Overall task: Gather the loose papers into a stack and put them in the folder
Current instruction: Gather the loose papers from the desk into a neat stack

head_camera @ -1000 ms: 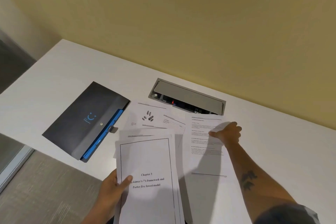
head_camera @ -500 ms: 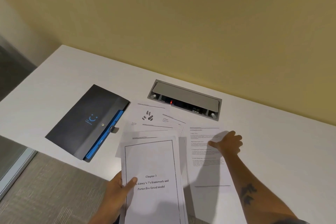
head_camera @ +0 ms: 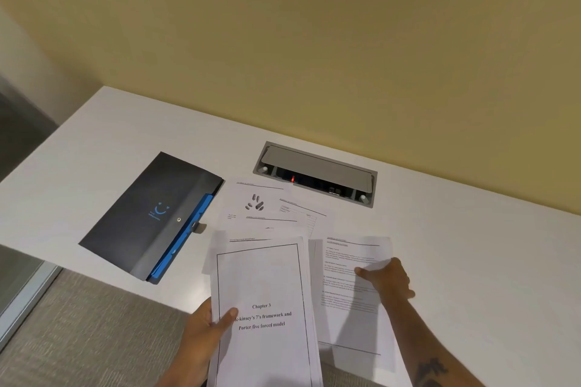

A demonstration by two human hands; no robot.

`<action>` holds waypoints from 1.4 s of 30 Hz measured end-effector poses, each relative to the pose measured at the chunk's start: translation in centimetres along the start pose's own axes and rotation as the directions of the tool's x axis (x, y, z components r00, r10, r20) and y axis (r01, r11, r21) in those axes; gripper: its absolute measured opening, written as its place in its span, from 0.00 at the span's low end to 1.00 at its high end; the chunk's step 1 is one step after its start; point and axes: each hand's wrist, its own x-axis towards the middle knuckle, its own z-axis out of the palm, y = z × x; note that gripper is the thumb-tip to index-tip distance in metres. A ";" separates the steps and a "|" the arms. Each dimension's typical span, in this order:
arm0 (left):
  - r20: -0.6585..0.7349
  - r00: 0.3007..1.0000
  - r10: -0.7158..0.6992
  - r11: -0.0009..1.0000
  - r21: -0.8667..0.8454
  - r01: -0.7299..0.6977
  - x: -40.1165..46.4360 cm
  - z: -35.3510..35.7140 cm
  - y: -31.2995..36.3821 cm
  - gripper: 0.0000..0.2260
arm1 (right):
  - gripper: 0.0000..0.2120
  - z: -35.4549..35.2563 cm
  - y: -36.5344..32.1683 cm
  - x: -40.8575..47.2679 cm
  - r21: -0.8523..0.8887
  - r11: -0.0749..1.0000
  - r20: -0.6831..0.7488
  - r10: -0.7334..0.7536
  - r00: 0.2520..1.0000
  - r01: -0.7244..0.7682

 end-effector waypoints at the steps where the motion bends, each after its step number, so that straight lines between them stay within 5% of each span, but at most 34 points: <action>1: -0.001 1.000 0.000 1.000 -0.004 0.000 0.1 -0.1 0.0 0.16 | 0.34 0.2 0.7 -0.1 0.080 0.996 0.003 -0.032 0.999 0.032; 5: 0.021 1.000 0.002 1.000 -0.026 -0.001 0.3 -0.2 0.5 0.17 | 0.10 0.4 3.6 -0.8 0.375 0.909 -0.044 -0.176 0.983 0.179; 10: 0.058 0.998 -0.019 1.000 -0.018 0.020 0.7 -0.1 1.3 0.17 | 0.04 -2.0 5.4 -2.1 0.465 0.823 -0.087 -0.323 0.942 0.325; 15: 0.166 0.986 0.000 0.999 -0.038 0.007 0.8 0.5 2.7 0.18 | 0.07 -4.7 4.9 -3.6 0.573 0.744 -0.079 -0.367 0.927 0.344; 20: 0.283 0.959 0.015 0.999 -0.040 -0.004 0.9 1.4 4.1 0.21 | 0.11 -2.9 2.1 -5.9 0.691 0.666 0.095 -0.470 0.877 0.281; 30: 0.317 0.948 -0.025 1.000 0.004 0.025 0.6 0.6 4.3 0.22 | 0.13 3.4 -2.8 -10.5 0.716 0.695 0.471 -0.551 0.689 0.066; 42: 0.235 0.970 -0.068 0.997 0.051 0.058 0.6 -4.2 2.0 0.22 | 0.19 7.6 -6.3 -12.5 0.591 0.807 0.657 -0.464 0.594 -0.023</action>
